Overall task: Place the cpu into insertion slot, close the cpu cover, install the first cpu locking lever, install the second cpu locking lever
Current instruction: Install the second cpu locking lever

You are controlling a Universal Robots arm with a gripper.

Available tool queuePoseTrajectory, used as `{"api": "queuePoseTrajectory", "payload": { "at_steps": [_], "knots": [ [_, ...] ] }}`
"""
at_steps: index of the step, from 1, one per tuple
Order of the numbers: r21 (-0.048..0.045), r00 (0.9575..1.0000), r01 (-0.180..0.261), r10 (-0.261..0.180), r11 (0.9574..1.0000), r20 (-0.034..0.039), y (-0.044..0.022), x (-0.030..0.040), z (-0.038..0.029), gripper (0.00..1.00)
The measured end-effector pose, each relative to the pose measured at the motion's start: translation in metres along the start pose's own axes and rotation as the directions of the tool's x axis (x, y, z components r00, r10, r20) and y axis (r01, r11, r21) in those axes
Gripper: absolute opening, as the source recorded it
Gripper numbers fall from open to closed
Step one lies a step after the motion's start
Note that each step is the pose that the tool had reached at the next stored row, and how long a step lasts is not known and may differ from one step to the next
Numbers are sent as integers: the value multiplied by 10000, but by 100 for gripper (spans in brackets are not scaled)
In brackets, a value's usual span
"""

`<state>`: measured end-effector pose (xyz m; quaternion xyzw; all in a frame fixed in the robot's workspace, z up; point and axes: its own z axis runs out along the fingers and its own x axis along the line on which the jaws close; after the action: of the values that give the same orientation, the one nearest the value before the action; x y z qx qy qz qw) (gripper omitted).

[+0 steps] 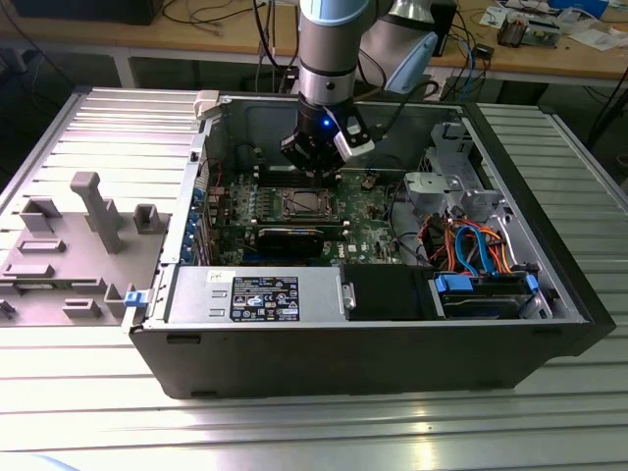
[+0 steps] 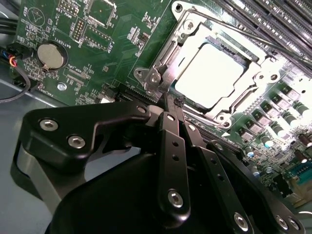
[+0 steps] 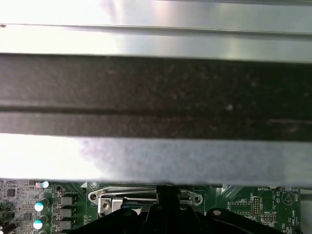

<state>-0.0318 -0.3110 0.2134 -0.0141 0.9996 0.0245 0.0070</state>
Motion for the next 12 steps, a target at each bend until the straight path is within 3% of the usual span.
{"api": "queuePoseTrajectory", "payload": {
  "at_steps": [12],
  "knots": [
    [-1,10000,-1,1,10000,1,-15,1,-6,11]
  ]
}}
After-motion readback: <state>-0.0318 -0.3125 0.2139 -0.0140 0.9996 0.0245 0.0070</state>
